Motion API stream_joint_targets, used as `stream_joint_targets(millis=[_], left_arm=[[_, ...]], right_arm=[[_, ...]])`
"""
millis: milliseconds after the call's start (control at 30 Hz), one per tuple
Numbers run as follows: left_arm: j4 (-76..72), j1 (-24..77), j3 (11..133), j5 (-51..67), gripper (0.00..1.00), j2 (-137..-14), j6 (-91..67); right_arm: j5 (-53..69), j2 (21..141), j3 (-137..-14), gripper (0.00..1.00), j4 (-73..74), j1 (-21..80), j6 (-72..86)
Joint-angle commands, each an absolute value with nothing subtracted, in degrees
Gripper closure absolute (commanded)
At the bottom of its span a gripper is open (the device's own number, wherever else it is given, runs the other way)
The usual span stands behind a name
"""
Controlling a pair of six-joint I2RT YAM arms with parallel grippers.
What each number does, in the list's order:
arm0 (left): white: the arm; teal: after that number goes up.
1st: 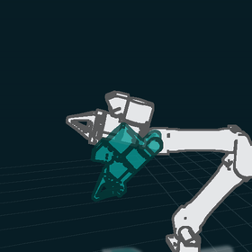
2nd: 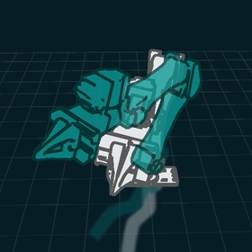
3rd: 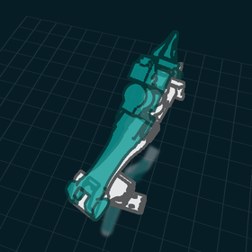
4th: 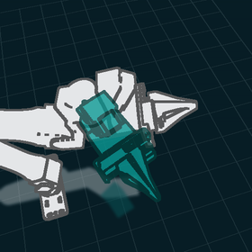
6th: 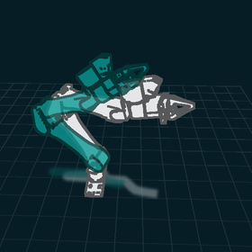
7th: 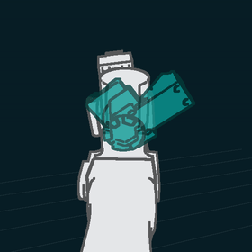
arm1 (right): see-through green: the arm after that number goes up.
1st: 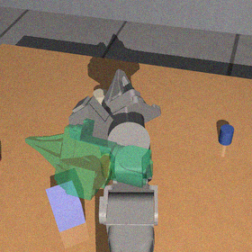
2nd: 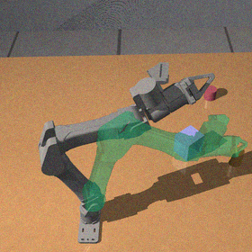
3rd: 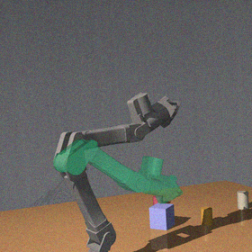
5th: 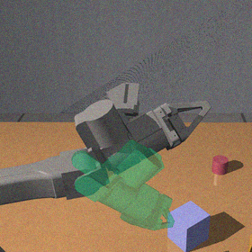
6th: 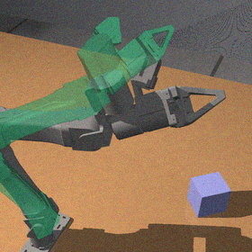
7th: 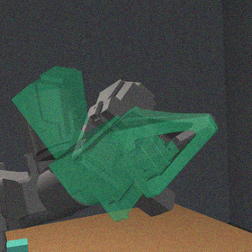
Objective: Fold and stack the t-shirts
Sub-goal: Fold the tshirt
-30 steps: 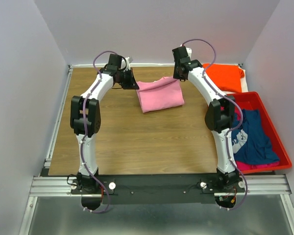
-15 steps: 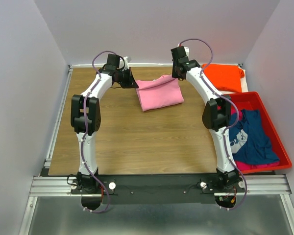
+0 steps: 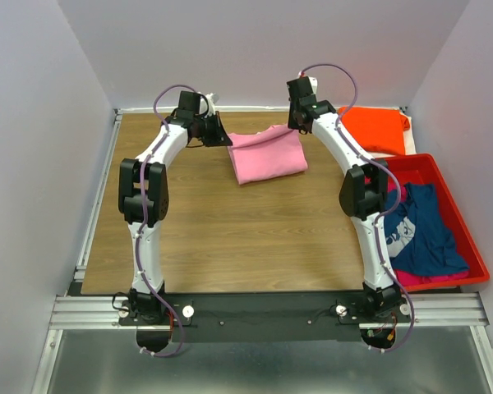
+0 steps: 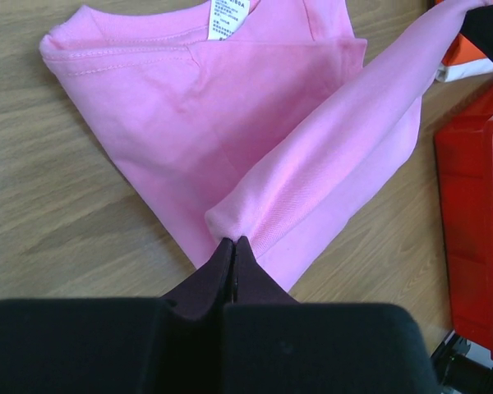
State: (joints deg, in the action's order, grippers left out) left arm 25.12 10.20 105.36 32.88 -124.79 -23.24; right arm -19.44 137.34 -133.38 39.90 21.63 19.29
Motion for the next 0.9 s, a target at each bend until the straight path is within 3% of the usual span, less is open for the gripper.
stream_joint_targets(millis=[0, 600, 867], left_arm=[[22.07, 8.97, 104.76, 33.13, 1.00, -123.22, -25.22], [19.51, 6.94, 110.74, 36.99, 1.00, -126.56, -26.37], [20.39, 7.03, 105.75, 38.41, 1.00, -122.45, -23.39]], right_arm=[[-22.76, 136.23, -136.23, 1.00, 37.27, 20.57, 17.76], [-23.47, 138.87, -141.68, 1.00, 31.20, 20.57, 16.00], [-21.98, 129.40, -130.10, 1.00, 31.03, 20.57, 16.26]])
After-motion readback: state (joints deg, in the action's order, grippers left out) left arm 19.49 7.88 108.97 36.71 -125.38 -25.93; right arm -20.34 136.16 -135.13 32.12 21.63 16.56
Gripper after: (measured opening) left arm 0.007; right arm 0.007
